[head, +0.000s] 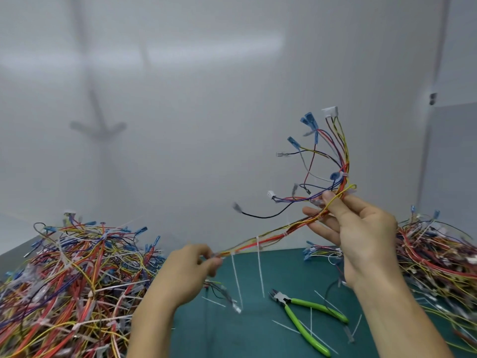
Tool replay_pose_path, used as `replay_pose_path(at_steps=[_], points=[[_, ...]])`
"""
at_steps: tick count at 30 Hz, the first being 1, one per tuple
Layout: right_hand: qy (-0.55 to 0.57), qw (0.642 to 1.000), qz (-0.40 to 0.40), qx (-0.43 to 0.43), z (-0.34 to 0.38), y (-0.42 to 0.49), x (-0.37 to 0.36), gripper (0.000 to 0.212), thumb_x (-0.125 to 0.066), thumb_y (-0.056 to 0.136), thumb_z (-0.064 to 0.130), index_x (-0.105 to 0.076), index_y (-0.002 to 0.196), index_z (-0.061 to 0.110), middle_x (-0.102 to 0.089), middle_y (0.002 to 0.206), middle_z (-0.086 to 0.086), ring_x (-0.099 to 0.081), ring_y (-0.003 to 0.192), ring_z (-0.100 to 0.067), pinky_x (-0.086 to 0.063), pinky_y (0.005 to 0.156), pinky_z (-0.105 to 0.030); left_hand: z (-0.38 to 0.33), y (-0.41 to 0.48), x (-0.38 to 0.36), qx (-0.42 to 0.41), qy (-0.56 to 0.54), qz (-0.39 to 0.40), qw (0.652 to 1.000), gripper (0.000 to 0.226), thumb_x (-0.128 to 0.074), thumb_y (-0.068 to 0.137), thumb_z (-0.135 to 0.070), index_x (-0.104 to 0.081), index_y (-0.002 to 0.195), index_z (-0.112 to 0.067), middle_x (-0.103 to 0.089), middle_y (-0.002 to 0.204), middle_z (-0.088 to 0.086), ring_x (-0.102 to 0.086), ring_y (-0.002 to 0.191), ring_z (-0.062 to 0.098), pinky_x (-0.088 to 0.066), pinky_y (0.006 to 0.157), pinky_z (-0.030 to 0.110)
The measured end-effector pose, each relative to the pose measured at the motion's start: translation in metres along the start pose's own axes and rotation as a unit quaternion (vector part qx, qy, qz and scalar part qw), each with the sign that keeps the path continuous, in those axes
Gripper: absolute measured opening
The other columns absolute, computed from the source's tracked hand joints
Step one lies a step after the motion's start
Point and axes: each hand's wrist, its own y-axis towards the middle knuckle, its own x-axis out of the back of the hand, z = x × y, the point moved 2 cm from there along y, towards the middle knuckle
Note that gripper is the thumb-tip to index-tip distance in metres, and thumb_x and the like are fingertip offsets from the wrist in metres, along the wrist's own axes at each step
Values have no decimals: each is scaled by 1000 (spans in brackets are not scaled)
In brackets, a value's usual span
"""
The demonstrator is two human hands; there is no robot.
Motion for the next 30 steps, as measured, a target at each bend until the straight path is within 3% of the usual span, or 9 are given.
replay_pose_path(at_steps=[2,4,8,12,20,30], points=[[5,1000,9,-11,-2,0,-2,8,-63,96,11,-69,94,7,-77,79,-5,-77,72,-22,-57,53,-22,1,3,2,2,-58,-63,996,15,-60,96,-26,-62,82,-20,-75,74,-5,-69,74,17,-57,76,36],[15,999,19,-20,-3,0,-3,8,-62,96,10,-68,94,6,-77,76,-3,-77,72,-22,-57,53,-22,1,6,4,10,-139,-105,985,12,-56,98,-19,-61,87,-19,-75,75,0,-71,74,23,-60,74,41],[27,999,36,-30,-5,-3,-7,10,-62,96,10,-68,90,6,-77,78,-6,-77,72,-23,-58,56,-23,-3,6,6,35,-334,-131,933,13,-51,101,-13,-59,92,-10,-75,79,12,-73,72,27,-60,60,31],[35,998,43,-37,-6,-4,-7,11,-61,96,8,-69,89,6,-77,79,-7,-77,73,-23,-59,56,-24,-11,1,11,30,-459,-120,880,12,-51,101,-14,-62,101,-10,-76,80,12,-75,69,24,-59,56,24],[59,996,44,-42,-6,-3,-6,10,-61,96,9,-69,89,6,-77,79,-9,-77,73,-24,-59,58,-25,-20,-4,16,26,-537,-53,841,16,-46,103,-13,-57,111,-5,-76,91,16,-75,83,33,-60,60,25],[68,996,45,-46,-5,-3,-7,8,-62,95,9,-68,90,8,-77,76,-6,-76,70,-22,-59,56,-25,-22,-6,17,31,-577,-10,816,19,-44,103,-10,-60,110,-3,-75,95,20,-74,87,34,-61,60,27]])
